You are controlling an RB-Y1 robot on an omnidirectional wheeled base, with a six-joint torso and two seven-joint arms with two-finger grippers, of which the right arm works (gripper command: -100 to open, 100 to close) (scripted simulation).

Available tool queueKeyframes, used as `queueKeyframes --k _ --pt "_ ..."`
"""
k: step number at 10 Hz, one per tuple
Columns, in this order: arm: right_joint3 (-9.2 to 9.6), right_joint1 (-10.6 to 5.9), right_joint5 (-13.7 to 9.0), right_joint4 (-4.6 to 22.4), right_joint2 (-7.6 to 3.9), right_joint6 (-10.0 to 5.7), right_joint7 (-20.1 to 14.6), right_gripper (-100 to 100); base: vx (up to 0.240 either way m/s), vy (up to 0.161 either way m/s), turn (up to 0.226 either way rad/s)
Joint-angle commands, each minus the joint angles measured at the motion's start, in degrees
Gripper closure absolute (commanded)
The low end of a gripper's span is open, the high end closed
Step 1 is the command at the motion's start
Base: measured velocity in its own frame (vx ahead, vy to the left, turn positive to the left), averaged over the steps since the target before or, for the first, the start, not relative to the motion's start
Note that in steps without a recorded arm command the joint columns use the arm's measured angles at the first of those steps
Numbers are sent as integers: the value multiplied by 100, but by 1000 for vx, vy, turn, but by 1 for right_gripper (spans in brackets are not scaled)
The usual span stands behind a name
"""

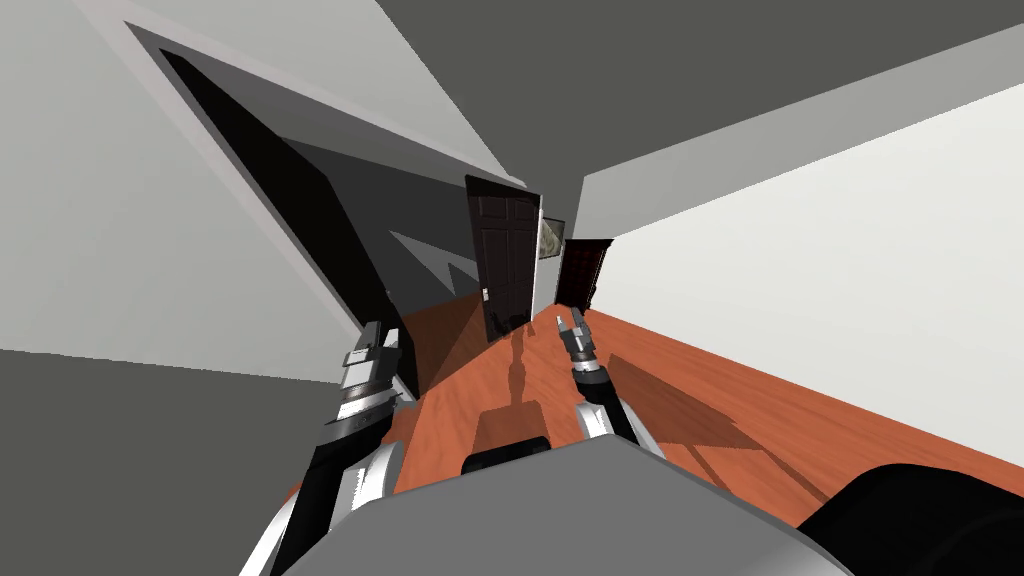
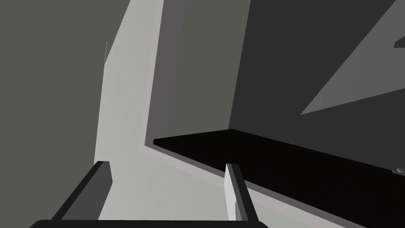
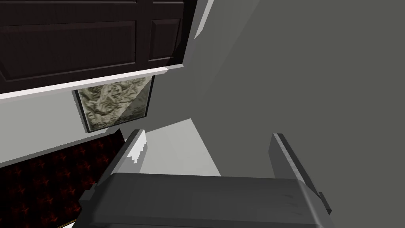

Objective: Push the door open

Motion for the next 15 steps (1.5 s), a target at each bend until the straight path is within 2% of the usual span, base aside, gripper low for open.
queueKeyframes --k 1,3,4,15 --pt "19 -72 -2 195 -19 -45 23 -100 119 -9 44" --pt "29 -167 -9 408 -42 -81 41 -100 105 -20 37" --pt "40 -269 -17 638 -65 -120 61 -100 125 -11 85" --pt "110 -925 -65 2115 -159 -372 187 -100 101 -17 50"
